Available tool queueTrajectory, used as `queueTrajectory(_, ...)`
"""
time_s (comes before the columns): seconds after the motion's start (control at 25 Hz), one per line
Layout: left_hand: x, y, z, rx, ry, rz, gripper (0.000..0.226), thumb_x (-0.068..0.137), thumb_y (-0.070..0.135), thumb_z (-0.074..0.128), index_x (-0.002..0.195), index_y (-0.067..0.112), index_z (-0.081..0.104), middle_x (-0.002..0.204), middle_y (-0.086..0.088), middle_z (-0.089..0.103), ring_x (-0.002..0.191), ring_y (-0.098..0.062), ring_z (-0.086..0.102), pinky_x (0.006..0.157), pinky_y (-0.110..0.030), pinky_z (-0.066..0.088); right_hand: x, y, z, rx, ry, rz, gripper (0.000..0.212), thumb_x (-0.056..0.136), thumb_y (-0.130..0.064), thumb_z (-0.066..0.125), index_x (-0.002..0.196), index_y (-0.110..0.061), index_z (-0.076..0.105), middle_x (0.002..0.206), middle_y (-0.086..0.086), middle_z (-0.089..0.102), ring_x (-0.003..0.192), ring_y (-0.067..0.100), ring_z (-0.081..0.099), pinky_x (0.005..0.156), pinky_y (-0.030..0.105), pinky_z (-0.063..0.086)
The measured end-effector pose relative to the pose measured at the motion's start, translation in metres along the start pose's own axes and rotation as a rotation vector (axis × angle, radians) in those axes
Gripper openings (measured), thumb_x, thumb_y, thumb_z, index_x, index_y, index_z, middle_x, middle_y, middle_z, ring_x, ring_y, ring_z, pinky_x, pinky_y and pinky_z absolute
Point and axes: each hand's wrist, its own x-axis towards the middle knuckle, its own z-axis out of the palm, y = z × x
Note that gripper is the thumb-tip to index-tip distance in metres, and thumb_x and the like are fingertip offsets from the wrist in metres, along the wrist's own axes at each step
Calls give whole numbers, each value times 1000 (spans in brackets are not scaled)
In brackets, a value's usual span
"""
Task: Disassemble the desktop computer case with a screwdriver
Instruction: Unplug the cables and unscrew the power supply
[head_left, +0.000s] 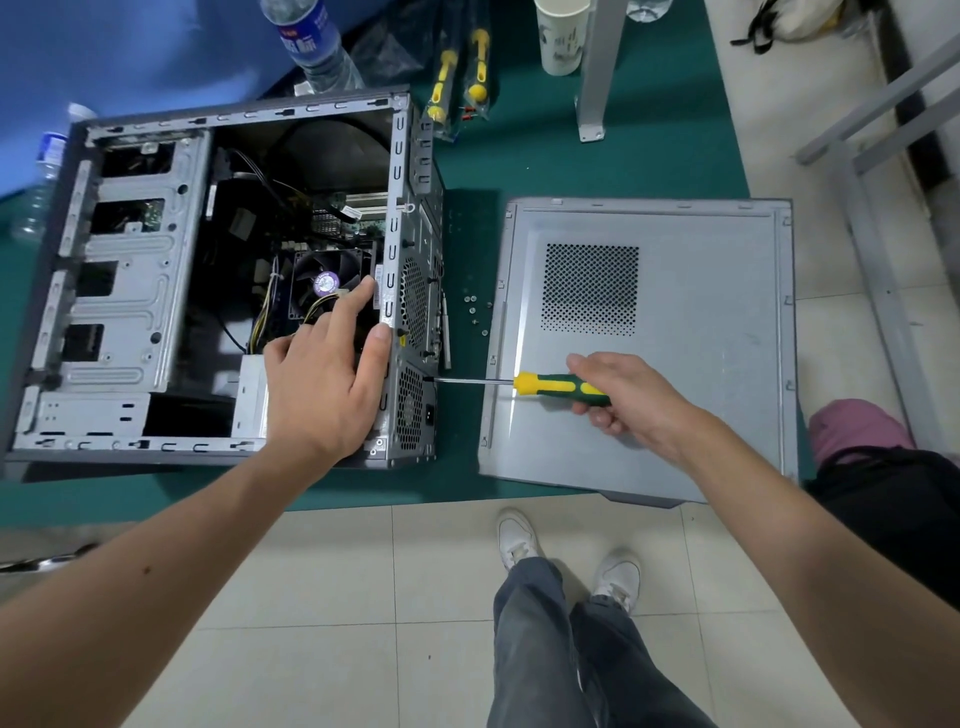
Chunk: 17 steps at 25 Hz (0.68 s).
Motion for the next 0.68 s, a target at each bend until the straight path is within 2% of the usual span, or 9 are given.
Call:
queueTrajectory(0.08,0,0,0,1,-4,-2,48,102,50,24,146,34,33,89,13,53,96,-18,54,100,-45,28,0,3,-1,91,28,-121,10,89,-12,69,93,-15,61,79,2,63,60,13,51,49,20,38)
queueTrajectory(0.16,0,0,0,2,-7,-3,48,102,50,24,146,34,33,89,12,53,96,-18,54,100,-46,29,1,6,0,161,34,-177,30,79,3,74,94,-19,62,90,-1,64,73,14,58,63,27,41)
queueTrajectory(0.2,0,0,0,1,-7,-3,48,102,50,24,146,34,34,89,13,53,96,-17,54,100,-46,29,2,6,0,175,37,-172,28,78,0,76,94,-19,63,91,-1,66,76,16,60,66,30,41)
queueTrajectory(0.28,0,1,0,2,-5,-3,48,102,50,24,146,34,34,90,13,52,96,-17,53,100,-46,28,0,4,2,113,-5,-86,15,88,-26,71,96,-15,64,82,-2,69,65,18,61,61,29,45)
queueTrajectory(0.36,0,1,-1,4,-9,-4,48,102,50,24,146,34,34,90,13,52,96,-16,53,101,-46,28,-1,4,3,-60,-17,-32,32,96,-42,56,95,-11,63,71,0,66,51,15,51,48,24,42)
queueTrajectory(0.48,0,1,-1,3,-12,-8,49,102,50,24,146,34,33,87,12,51,93,-14,50,101,-46,29,0,7,2,18,62,-134,5,92,-20,66,93,-15,63,79,1,62,54,11,51,50,23,39)
queueTrajectory(0.56,0,1,-1,9,-12,-12,49,102,50,24,146,33,33,87,12,51,91,-11,47,101,-46,29,0,11,2,188,48,-175,24,83,0,72,94,-19,63,89,1,64,69,12,59,61,23,43)
queueTrajectory(0.6,0,1,-1,7,-13,-13,49,102,50,24,147,33,33,86,12,51,90,-10,46,101,-46,29,0,13,3,244,44,-178,28,81,2,73,94,-20,63,92,3,64,75,15,60,66,26,43)
queueTrajectory(0.68,0,1,-1,2,-14,-14,49,102,50,24,147,33,33,85,12,51,90,-11,47,101,-46,29,-2,11,6,206,36,-125,11,87,-17,72,95,-17,63,88,5,64,69,20,60,66,30,44)
